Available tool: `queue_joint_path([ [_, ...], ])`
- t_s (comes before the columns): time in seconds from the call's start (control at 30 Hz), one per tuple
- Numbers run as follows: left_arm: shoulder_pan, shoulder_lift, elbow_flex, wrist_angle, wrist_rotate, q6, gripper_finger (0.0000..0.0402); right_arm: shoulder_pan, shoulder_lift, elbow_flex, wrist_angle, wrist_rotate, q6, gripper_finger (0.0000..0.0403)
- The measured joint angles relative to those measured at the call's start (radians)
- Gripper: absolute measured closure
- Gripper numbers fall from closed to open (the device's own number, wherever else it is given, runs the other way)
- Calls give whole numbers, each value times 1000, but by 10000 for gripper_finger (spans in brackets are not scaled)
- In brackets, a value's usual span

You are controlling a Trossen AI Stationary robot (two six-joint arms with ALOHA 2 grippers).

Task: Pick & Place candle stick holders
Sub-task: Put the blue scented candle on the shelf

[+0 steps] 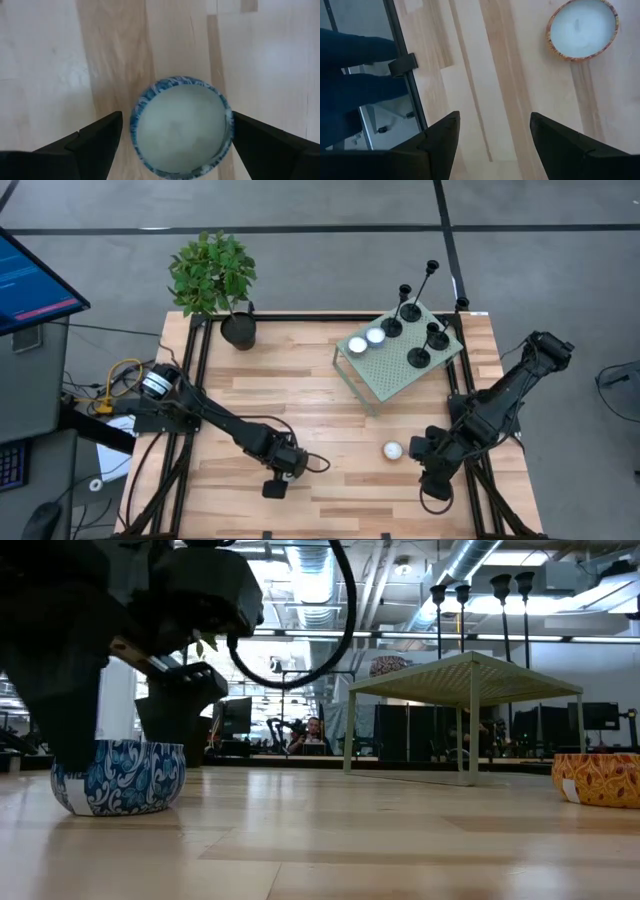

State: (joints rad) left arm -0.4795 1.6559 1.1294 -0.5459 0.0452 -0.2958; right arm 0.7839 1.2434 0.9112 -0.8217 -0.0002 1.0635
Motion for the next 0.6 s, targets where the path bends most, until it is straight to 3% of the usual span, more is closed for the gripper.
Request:
queue_joint_path([
  [0.23, -4, 30, 0, 6, -9, 1, 51, 1, 0, 0, 0, 0, 10, 170],
  [0.6, 2, 32, 1, 8, -19, 27, 96, 1, 0, 0, 0, 8, 11, 170],
])
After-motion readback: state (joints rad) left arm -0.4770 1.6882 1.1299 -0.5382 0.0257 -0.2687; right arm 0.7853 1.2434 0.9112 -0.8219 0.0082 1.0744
